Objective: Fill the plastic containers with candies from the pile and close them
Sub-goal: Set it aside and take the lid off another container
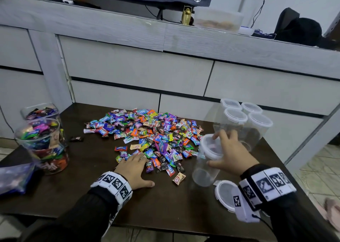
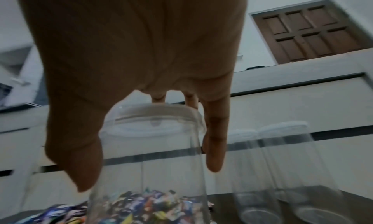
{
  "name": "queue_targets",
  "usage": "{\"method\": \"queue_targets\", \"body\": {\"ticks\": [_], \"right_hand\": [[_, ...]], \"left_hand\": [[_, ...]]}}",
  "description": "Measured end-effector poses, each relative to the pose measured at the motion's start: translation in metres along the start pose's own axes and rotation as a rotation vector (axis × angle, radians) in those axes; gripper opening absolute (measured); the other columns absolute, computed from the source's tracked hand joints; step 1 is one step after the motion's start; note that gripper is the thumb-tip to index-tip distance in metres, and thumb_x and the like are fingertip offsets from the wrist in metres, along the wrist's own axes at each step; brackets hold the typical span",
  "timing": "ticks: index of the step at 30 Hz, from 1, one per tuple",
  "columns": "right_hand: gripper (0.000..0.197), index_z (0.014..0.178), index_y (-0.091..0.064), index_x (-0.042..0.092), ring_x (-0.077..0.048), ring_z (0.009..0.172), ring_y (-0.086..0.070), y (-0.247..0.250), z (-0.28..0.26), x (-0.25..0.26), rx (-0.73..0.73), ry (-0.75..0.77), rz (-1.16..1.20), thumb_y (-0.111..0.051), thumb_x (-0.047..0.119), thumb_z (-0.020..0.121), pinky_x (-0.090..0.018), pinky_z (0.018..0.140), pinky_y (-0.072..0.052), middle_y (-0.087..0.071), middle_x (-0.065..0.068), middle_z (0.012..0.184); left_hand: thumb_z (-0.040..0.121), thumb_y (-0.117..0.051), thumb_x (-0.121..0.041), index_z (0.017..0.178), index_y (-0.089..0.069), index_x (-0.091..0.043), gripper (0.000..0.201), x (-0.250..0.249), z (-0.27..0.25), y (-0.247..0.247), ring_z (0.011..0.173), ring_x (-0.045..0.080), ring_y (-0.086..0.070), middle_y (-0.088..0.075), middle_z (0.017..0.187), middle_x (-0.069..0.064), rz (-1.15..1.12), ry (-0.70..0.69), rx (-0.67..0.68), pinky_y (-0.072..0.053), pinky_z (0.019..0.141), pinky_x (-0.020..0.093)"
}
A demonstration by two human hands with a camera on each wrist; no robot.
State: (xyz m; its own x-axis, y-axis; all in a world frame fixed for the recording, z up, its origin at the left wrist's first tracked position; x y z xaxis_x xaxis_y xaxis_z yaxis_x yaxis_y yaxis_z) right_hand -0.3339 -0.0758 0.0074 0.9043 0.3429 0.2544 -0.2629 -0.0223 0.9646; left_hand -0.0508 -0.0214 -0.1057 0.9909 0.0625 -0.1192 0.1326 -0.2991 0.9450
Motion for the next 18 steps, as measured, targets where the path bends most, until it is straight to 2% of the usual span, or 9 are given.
{"method": "queue_targets", "body": {"ticks": [5,8,11,14,16,18], "right_hand": [[0.072,0.117,-0.042,0.028,-0.023,0.102,-0.050,-0.012,-0.019,0.049,0.057,0.282,0.111,-0.079,0.040,0.057,-0.031,0.092,-0.044,-0.028,0.002,0.114],[0.071,0.120,-0.042,0.028,-0.020,0.106,-0.047,-0.022,-0.018,0.073,0.064,0.385,0.134,-0.081,0.038,0.061,-0.029,0.093,-0.043,-0.027,0.004,0.116],[0.072,0.122,-0.040,0.028,-0.023,0.110,-0.046,-0.029,-0.011,0.088,0.072,0.411,0.131,-0.081,0.036,0.064,-0.035,0.096,-0.044,-0.027,0.001,0.121],[0.074,0.124,-0.040,0.027,-0.025,0.112,-0.044,-0.031,-0.004,0.093,0.072,0.407,0.136,-0.082,0.033,0.063,-0.030,0.095,-0.041,-0.027,-0.001,0.124],[0.075,0.123,-0.040,0.027,-0.023,0.112,-0.044,-0.031,-0.002,0.093,0.072,0.411,0.138,-0.083,0.033,0.062,-0.029,0.094,-0.041,-0.027,-0.001,0.125],[0.075,0.122,-0.039,0.027,-0.023,0.113,-0.044,-0.031,-0.001,0.093,0.075,0.419,0.139,-0.083,0.035,0.062,-0.031,0.095,-0.043,-0.027,-0.001,0.126]], "left_hand": [[0.080,-0.058,-0.072,0.153,-0.020,-0.027,0.093,0.001,0.002,-0.001,0.151,0.019,-0.007,-0.005,0.164,-0.003,-0.005,-0.014,0.001,-0.014,0.121,0.049],[0.079,-0.063,-0.067,0.152,-0.021,-0.030,0.092,0.003,0.002,-0.001,0.151,0.017,-0.009,-0.006,0.164,-0.004,-0.038,-0.038,-0.013,-0.014,0.120,0.051],[0.080,-0.067,-0.060,0.152,-0.018,-0.028,0.093,0.007,0.002,0.000,0.151,0.017,-0.006,-0.004,0.164,-0.002,-0.049,-0.076,-0.008,-0.008,0.121,0.052],[0.079,-0.069,-0.058,0.154,-0.013,-0.025,0.099,0.014,-0.002,0.006,0.151,0.016,-0.001,-0.002,0.165,-0.001,-0.061,-0.146,-0.003,-0.003,0.121,0.050],[0.073,-0.074,-0.060,0.154,-0.010,-0.027,0.108,0.015,-0.006,0.016,0.151,0.013,-0.003,-0.004,0.164,-0.004,-0.141,-0.217,-0.010,-0.006,0.123,0.048],[0.063,-0.083,-0.059,0.154,-0.011,-0.029,0.120,0.011,-0.014,0.029,0.149,0.011,-0.014,-0.014,0.162,-0.008,-0.331,-0.310,-0.034,-0.017,0.122,0.041]]}}
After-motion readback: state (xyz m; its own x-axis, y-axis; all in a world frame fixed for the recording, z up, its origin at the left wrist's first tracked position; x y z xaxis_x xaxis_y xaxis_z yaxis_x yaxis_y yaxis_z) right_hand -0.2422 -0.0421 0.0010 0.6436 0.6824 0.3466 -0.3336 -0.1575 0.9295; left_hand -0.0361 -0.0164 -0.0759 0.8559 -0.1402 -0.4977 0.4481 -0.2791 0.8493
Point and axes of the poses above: each hand's wrist, its own z-axis towards the middle knuckle, its own y-axis out of the back of the hand, x = y × z, the point moved 2 cm from there along z, towards the middle knuckle
